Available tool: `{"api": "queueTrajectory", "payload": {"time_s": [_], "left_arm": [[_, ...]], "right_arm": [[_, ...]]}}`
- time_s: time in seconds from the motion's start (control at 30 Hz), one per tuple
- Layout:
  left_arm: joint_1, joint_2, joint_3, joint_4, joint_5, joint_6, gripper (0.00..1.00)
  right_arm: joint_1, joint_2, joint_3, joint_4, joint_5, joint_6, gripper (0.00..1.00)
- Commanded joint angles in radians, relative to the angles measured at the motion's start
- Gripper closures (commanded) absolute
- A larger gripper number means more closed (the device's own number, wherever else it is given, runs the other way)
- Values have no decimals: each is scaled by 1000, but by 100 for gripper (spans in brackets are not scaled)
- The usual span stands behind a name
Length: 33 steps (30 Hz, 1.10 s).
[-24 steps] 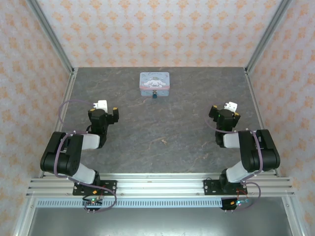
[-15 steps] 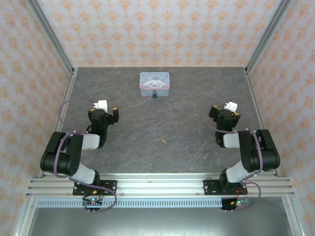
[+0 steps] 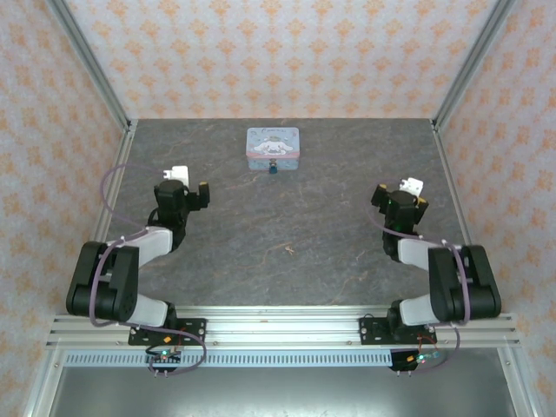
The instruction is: Unlock a padlock with a key
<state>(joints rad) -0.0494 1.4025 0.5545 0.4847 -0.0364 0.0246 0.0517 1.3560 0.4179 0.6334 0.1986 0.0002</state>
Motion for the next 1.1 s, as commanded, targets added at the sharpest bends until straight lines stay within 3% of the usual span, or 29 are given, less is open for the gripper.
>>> {"api": "queueTrajectory", "payload": {"time_s": [0.0,0.07,0.17,0.27,0.47,0.73,1.07], "left_arm": [[7,-45,100,-216,8,-36,0],[6,-35,162,-300,35,-77,0],[7,19,283,-440,55,-180,0],[5,101,409,-542,80,-292,0],[-1,333,686,-710,209,-455,0],[-35,617,964,-700,452,-590,0],[-98,822,1219,-689,535,-673,0]], "right_arm": [[-1,-107,90,-197,-2,99,1],[-9,-134,116,-232,-58,199,1],[-18,-121,197,-289,-256,298,1],[-18,-24,302,-305,-466,396,1],[15,263,578,-414,-689,576,6],[105,620,914,-452,-817,756,14],[182,829,1108,-399,-831,872,20]]}}
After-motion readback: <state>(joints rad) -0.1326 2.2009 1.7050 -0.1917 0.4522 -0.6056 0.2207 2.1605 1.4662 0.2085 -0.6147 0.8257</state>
